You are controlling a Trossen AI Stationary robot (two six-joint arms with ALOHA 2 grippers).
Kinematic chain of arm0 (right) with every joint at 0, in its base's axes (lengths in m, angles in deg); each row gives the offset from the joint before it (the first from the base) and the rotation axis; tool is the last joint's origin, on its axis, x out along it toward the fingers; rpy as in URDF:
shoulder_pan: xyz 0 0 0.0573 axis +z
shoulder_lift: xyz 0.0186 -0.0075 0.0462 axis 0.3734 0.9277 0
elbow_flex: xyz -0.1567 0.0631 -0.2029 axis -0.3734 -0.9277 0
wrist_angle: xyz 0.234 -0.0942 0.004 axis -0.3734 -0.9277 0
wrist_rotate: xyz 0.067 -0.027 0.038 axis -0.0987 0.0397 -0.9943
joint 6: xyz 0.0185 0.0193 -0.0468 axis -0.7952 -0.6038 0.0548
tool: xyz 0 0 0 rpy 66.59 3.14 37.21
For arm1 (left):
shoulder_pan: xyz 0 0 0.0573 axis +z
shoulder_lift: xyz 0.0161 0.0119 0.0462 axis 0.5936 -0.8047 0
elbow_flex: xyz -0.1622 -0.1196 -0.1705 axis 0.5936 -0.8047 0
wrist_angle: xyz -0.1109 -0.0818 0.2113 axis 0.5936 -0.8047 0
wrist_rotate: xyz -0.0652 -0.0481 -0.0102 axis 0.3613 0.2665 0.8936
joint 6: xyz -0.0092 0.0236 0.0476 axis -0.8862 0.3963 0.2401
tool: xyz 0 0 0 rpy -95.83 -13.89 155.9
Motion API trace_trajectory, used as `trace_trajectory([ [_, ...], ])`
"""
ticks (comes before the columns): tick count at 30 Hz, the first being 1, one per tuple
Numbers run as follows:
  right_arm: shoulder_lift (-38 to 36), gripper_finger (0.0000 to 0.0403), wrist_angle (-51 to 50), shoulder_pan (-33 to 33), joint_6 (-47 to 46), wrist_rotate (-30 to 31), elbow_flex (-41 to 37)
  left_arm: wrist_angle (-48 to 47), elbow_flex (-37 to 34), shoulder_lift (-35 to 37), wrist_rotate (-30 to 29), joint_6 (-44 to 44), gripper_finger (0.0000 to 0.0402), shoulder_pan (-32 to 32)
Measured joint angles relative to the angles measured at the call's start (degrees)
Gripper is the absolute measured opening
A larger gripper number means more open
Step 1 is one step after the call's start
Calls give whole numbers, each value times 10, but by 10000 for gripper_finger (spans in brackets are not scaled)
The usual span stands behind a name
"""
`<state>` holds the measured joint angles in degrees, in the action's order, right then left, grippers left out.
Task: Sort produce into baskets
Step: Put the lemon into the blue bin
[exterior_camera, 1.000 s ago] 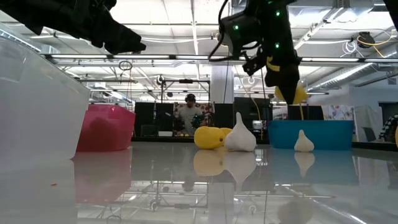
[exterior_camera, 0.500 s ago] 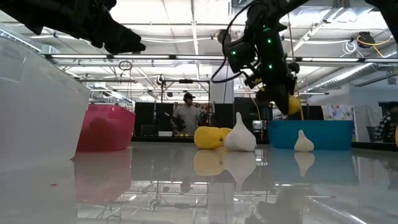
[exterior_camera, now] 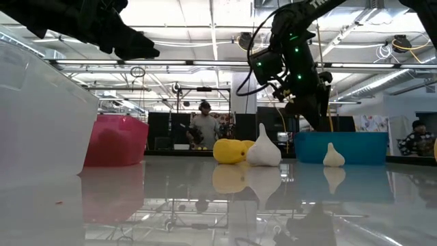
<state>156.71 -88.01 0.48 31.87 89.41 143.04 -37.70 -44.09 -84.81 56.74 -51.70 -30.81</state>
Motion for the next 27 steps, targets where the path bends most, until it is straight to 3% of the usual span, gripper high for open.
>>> trace_trajectory([
  [9,0,333,42,37,0,-49,34,1,0,0,0,3,292,0],
  [20,7,334,358,116,32,-217,63,3,0,0,0,0,292,0],
  [27,35,334,440,182,72,-228,63,2,0,0,0,1,292,0],
])
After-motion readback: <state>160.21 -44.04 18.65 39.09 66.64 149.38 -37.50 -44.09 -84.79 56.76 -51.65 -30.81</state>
